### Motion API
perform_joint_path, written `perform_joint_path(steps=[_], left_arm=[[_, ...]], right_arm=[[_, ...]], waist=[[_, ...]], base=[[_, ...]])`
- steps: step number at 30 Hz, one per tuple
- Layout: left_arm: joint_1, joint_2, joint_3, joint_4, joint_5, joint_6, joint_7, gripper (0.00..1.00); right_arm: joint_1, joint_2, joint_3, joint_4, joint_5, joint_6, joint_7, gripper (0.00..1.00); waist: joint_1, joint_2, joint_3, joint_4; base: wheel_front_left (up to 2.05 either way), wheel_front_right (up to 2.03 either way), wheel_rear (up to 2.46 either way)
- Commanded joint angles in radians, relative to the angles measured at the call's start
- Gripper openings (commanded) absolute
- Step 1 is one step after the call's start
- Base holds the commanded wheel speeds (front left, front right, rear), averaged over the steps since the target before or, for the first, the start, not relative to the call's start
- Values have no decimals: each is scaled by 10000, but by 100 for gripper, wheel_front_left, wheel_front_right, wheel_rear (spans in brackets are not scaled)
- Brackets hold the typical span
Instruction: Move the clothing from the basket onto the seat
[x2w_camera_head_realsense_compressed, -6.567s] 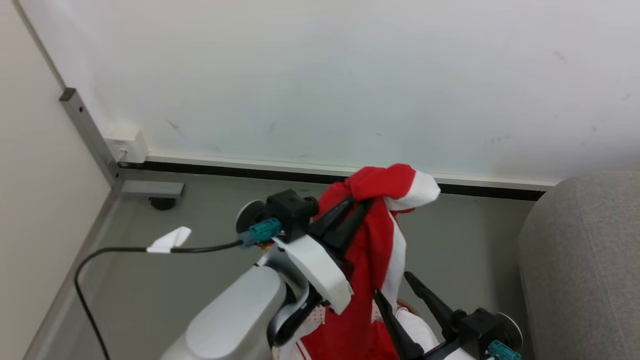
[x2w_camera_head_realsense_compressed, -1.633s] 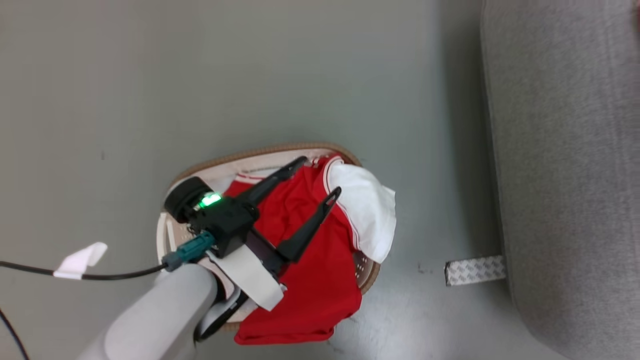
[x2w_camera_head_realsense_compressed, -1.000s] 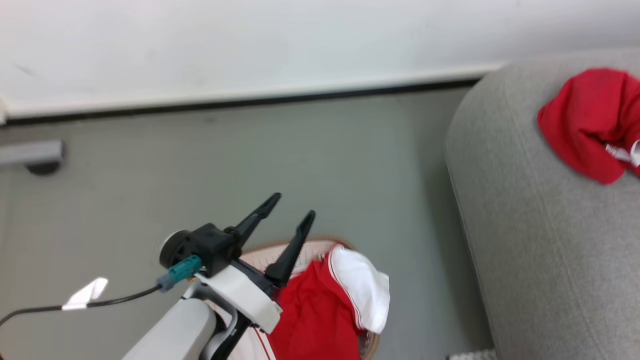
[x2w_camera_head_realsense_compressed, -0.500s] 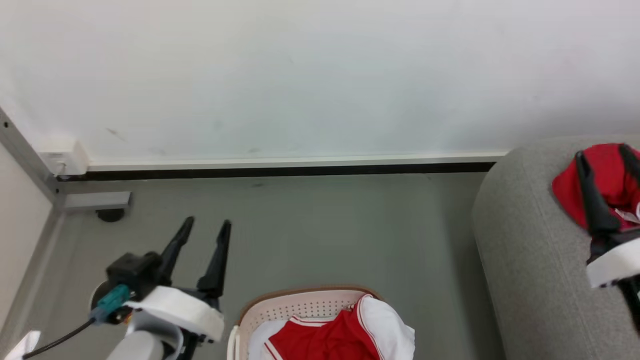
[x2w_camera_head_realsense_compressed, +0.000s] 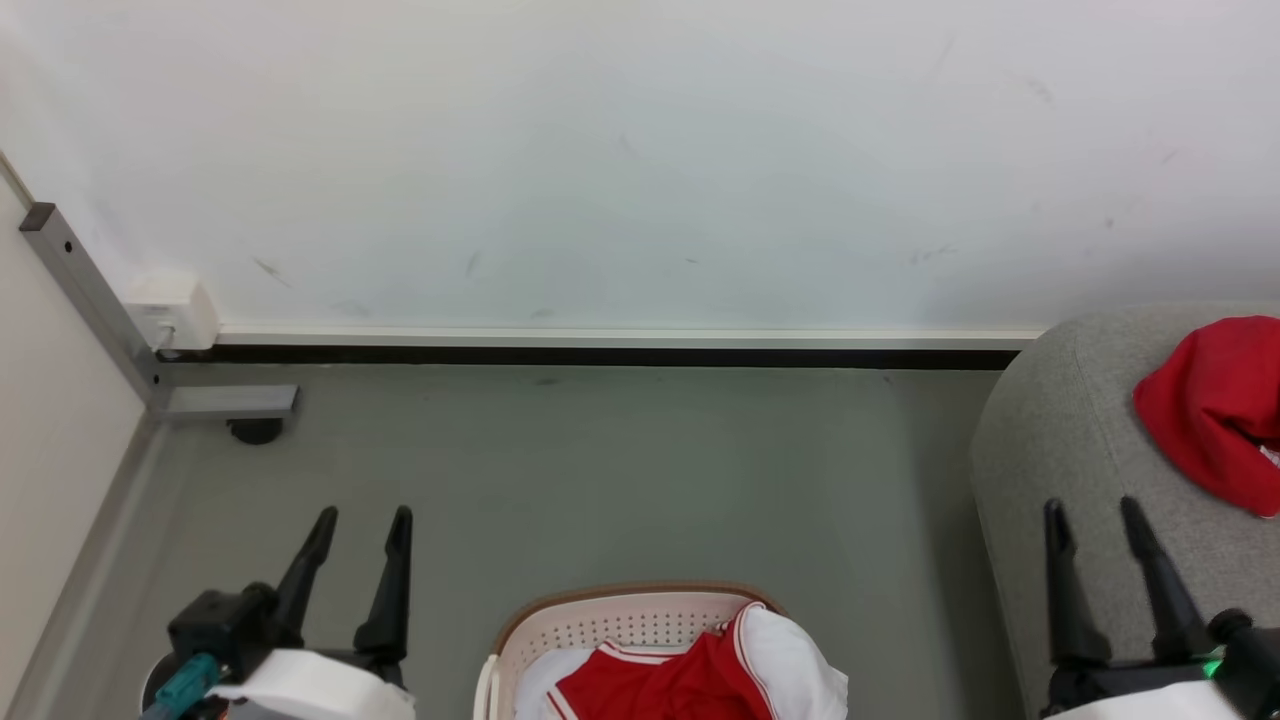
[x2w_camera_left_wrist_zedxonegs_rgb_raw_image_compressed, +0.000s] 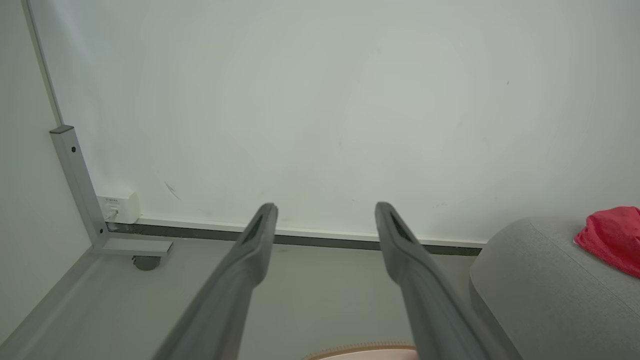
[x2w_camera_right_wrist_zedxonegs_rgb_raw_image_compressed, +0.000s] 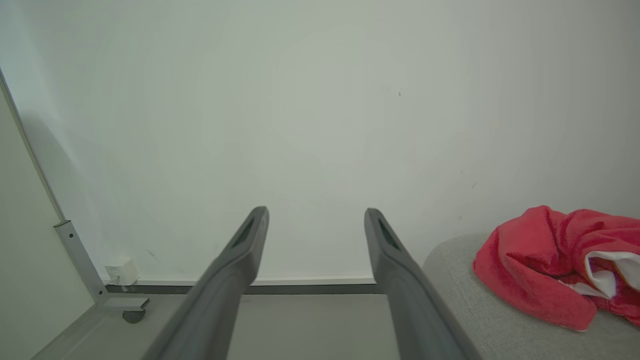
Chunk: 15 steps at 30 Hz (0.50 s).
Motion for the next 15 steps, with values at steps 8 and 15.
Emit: perform_joint_path(steps=[8,15], left_arm=[[929,-712,953,-313,791,-414,-7,100],[939,-1084,1382,-201,1230,-732,-7,100]], right_arm=[[317,338,460,370,-225,-22,-224,100],[264,393,584,225,-615,-22,-230,100]], waist=[[2,0,-32,-220],[2,0,-35,-287]], base=[[0,0,0],[0,0,0]])
